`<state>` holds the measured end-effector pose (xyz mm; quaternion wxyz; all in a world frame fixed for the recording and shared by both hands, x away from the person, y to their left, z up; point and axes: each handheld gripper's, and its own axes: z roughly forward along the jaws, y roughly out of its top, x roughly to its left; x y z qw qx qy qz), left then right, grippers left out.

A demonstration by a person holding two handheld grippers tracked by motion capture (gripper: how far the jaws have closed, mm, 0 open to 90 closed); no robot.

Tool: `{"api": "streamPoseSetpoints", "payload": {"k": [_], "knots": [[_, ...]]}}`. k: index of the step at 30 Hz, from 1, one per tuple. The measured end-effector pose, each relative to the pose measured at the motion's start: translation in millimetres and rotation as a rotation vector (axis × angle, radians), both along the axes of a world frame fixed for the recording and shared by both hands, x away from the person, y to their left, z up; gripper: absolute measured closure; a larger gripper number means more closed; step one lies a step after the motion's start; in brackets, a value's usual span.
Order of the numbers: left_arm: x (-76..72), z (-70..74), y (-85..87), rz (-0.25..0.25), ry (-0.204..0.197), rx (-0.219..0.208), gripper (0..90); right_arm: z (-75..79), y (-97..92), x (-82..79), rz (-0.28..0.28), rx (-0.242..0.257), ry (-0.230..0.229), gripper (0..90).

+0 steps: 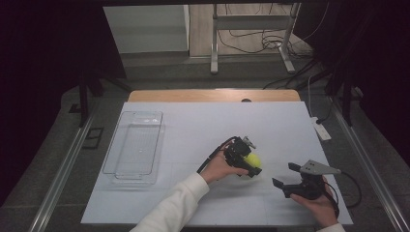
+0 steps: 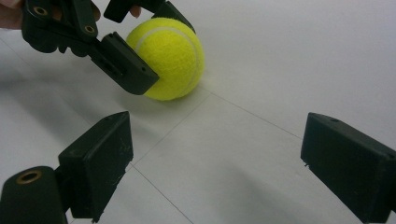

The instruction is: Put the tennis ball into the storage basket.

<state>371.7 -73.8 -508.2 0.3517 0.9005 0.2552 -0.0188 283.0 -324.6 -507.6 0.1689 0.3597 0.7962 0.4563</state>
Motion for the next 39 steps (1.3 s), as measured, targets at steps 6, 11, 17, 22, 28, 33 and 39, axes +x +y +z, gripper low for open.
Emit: {"api": "streamPoseSetpoints", "payload": {"k": [6, 11, 17, 22, 28, 33, 39], "knots": [[-0.3, -3.5, -0.4, -0.007, 0.003, 0.02, 22.7, -0.1, 0.0, 0.1, 0.0, 0.0, 0.0, 9.6], [-1.5, -2.7, -1.4, -0.003, -0.002, 0.022, 26.1, -0.1, -0.1, 0.1, 0.0, -0.001, 0.0, 9.6], [-1.7, -2.0, -1.2, -0.001, -0.001, 0.025, 26.5, -0.1, 0.0, 0.1, -0.001, -0.001, 0.001, 9.6], [-1.6, -1.1, -0.6, 0.003, 0.004, 0.016, 26.6, 0.0, -0.2, 0.1, -0.001, 0.0, 0.0, 9.6], [-3.6, 2.6, 0.5, 0.006, -0.007, 0.0, 26.7, 0.0, -0.3, 0.1, -0.002, 0.0, 0.001, 9.6], [-5.5, 6.1, 2.2, 0.008, -0.016, -0.008, 26.7, 0.0, -0.6, 0.2, -0.004, 0.0, 0.0, 9.6], [-8.5, 11.2, 7.1, 0.008, -0.031, -0.019, 26.6, 0.2, -0.9, 0.0, -0.004, 0.001, 0.0, 9.6]]}}
